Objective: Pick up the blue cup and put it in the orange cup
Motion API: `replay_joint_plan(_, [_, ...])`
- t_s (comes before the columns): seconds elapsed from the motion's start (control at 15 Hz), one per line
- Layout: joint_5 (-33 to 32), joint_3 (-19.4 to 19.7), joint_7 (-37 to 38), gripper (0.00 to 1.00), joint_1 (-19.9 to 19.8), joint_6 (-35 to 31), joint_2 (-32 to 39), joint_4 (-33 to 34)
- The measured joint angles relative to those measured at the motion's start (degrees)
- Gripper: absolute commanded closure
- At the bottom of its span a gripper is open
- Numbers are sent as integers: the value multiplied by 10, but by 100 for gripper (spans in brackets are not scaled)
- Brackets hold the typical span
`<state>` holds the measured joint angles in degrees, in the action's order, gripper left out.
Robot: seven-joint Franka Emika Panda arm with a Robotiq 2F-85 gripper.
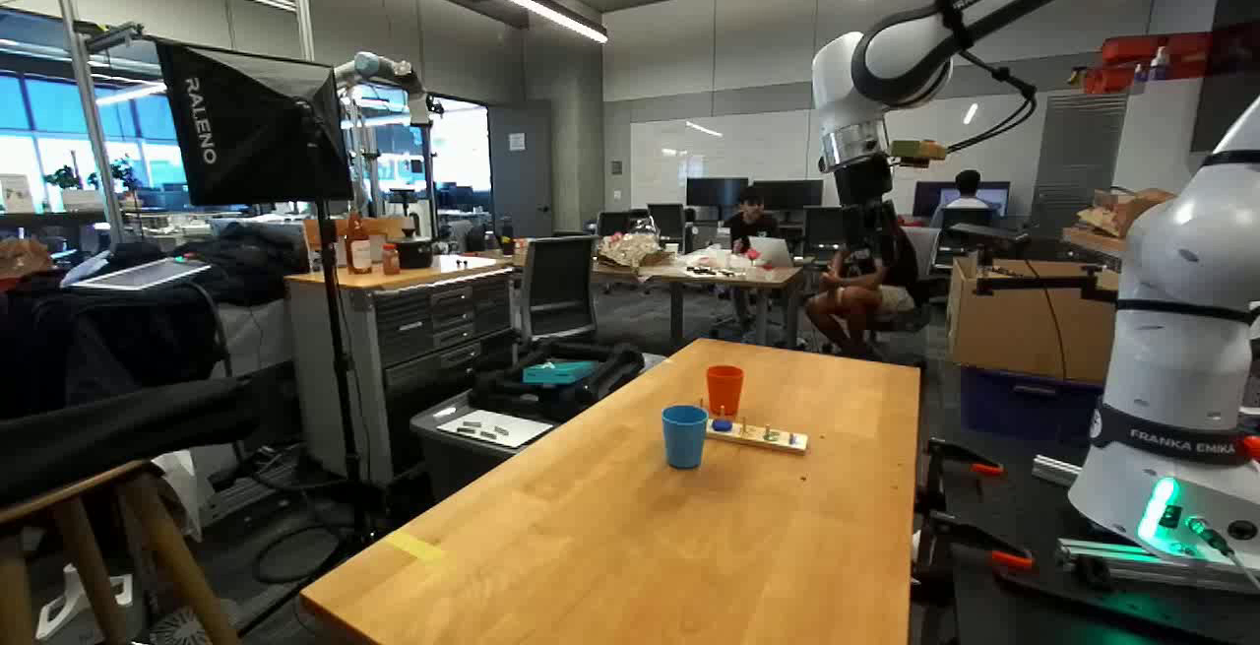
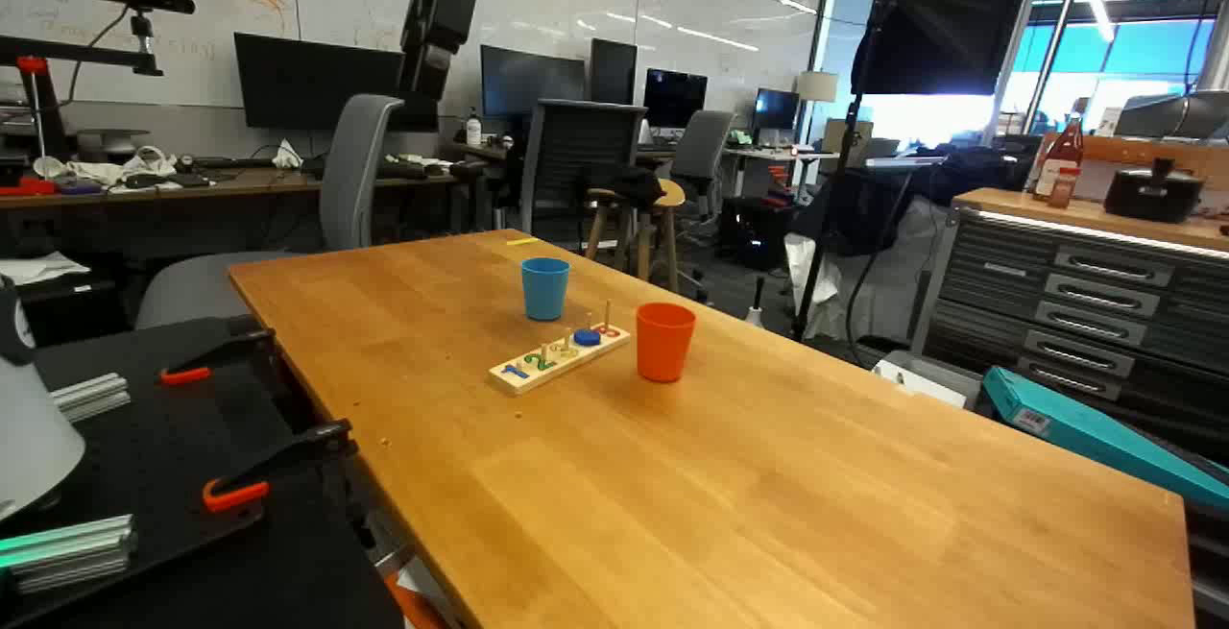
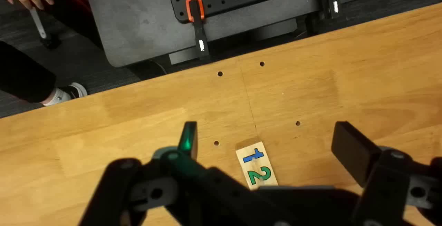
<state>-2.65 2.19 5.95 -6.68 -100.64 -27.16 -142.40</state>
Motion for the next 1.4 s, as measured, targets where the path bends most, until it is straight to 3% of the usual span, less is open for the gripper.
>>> replay_joint_plan(0.47, [0, -2, -1, 0, 2, -5, 1, 1])
replay_joint_plan(0.67, [0, -23, 0, 0, 25, -63, 26, -6])
replay_joint_plan(1.07, [-17, -112, 61, 0, 92, -253, 187, 17])
replay_joint_plan(1.4, [-100, -122, 132, 0, 120, -306, 352, 120])
